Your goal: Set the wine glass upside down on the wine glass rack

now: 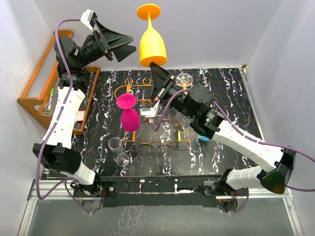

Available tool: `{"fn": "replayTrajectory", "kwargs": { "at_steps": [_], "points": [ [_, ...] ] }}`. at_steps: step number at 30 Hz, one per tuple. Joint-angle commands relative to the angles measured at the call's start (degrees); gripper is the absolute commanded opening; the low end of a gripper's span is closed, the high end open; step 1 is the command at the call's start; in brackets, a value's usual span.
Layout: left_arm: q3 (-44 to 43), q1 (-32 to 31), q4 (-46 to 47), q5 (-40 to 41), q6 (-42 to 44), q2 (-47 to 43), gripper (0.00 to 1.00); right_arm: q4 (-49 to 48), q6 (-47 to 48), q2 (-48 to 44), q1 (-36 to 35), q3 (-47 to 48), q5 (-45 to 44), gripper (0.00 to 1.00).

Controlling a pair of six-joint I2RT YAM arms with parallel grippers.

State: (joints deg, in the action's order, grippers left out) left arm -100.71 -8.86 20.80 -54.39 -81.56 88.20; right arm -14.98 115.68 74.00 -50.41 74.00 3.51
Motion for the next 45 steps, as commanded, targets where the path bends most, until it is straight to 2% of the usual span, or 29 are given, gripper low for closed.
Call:
{"fn": "replayTrajectory", "kwargs": {
  "at_steps": [1,11,16,19,29,35,37,40,43,45],
  "points": [
    [-2.8,-0.24,-0.5,1.85,-0.32,-2.12,0.96,7.68,13.39,-2.71,-2.35,-0.93,-2.43,0.08],
    [-8.46,-0.44,-0.12,3.52,-0.02,-0.12,0.95,8.93,13.7,-1.4,-5.28,-0.06,-3.47,0.08],
    [-6.53,-0.62,-0.88,3.03,0.73,-0.48,0.94,8.4,13.66,-0.52,-6.23,0.84,-4.91,0.08],
    [-6.38,-0.72,-6.01,3.74,4.11,-1.12,0.93,7.5,13.24,-0.43,-7.05,0.95,-5.14,0.08],
    [-5.21,-0.91,-9.76,4.01,6.56,-1.72,0.92,7.86,13.51,0.55,-9.01,1.76,-6.28,0.08],
    [-5.51,-2.25,-8.53,4.28,5.63,-1.25,0.83,10.1,14.0,2.13,-9.85,3.0,-6.24,0.08],
    [-5.65,-2.78,-8.2,4.29,5.63,-1.33,0.73,10.23,13.84,2.52,-9.88,3.24,-6.32,0.08],
    [-5.69,-3.24,-7.64,4.0,5.91,-1.49,0.5,10.0,13.49,2.88,-9.94,3.42,-6.36,0.08],
    [-6.0,-3.41,-7.07,3.32,6.01,-1.5,0.21,10.04,13.06,3.14,-9.89,3.59,-6.67,0.08],
    [-6.54,-3.44,-7.23,3.13,6.35,-1.5,0.05,10.34,12.92,3.32,-9.94,3.68,-7.17,0.08]
  ]
}}
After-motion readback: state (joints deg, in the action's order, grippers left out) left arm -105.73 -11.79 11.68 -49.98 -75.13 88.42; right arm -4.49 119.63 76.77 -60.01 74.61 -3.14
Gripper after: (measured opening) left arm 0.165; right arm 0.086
